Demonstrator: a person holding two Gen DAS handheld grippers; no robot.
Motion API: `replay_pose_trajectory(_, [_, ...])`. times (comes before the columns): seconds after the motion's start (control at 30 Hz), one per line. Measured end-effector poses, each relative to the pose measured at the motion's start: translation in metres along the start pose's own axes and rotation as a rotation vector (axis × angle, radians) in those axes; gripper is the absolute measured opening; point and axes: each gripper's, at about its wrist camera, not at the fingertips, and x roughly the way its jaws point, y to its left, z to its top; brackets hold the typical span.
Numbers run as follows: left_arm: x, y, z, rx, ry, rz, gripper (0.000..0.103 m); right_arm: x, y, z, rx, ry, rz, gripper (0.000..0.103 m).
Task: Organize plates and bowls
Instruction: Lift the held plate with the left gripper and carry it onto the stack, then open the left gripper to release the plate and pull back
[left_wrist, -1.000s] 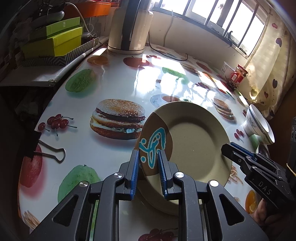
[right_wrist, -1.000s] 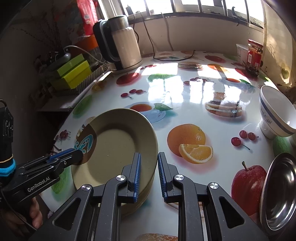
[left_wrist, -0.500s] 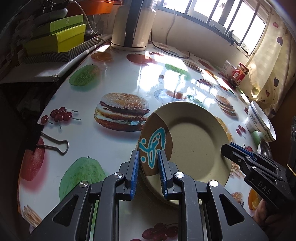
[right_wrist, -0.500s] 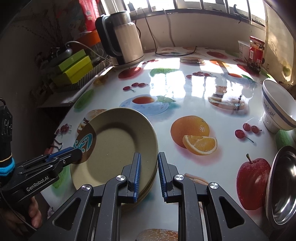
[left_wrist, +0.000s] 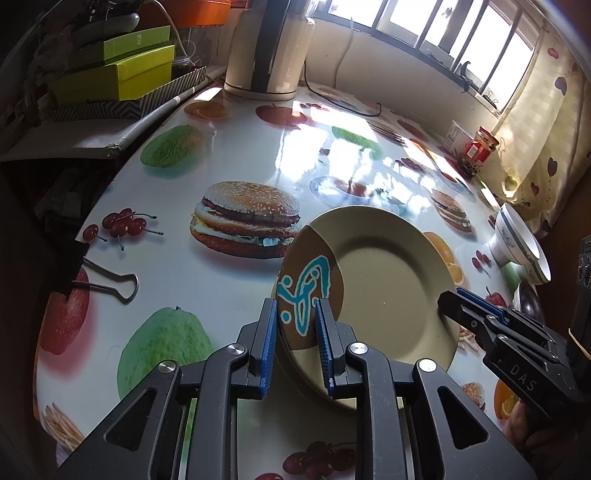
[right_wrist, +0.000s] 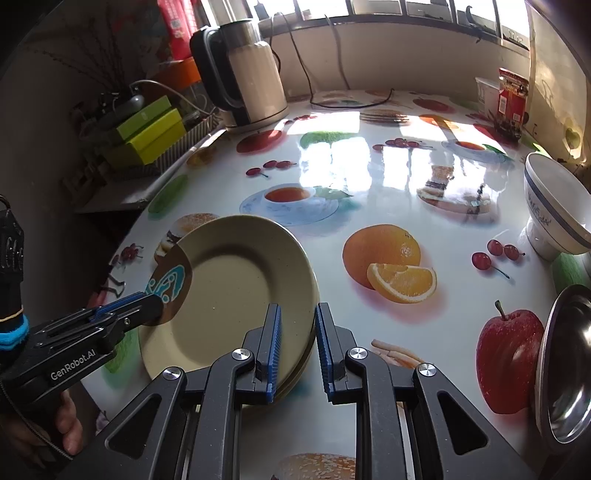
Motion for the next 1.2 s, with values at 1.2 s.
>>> replay_pose_trajectory(1.2, [-0.027, -0.022, 0.016, 0.042, -0.073, -0.022, 0.039, -0.030, -0.013, 0.006, 0.059, -0.053, -0.010, 0.031])
